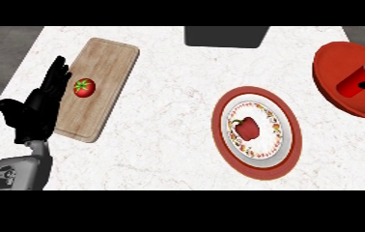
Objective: Pick the can from the plate and place it in the bowl
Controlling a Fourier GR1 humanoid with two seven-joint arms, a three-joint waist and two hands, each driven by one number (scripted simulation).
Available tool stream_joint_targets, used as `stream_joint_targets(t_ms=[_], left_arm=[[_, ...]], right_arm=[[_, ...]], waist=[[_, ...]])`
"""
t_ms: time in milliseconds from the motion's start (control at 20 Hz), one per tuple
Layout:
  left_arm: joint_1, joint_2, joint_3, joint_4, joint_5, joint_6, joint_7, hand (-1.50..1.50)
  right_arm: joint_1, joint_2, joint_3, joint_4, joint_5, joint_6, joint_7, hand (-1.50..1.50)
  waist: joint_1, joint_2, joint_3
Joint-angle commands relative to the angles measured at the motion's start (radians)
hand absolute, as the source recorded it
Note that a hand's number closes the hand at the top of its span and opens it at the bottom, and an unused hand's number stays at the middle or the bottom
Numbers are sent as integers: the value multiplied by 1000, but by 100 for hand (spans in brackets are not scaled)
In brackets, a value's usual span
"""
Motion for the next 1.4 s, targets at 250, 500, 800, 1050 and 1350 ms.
stream_joint_targets(t_ms=[250, 500, 800, 1050, 1350], left_arm=[[-1, 22, 37, 13, 25, -15, -4, 0], [13, 20, 34, -16, 16, -6, 21, 0], [10, 22, 39, -3, 14, -14, 15, 0], [-1, 15, 43, 10, 23, -18, 14, 0], [10, 1, 19, -25, -13, 4, 22, 0]], right_arm=[[-12, -44, -349, -32, -360, 61, -217, -150], [131, -154, -426, 25, -441, 238, -267, -150], [315, -229, -465, 55, -491, 416, -343, -150], [393, -271, -510, 79, -553, 619, -360, -150], [441, -286, -528, 47, -595, 665, -408, -150]], waist=[[-31, -7, 2], [-28, -9, 0], [-36, -11, -1], [-42, -14, 0], [-31, -16, 0]])
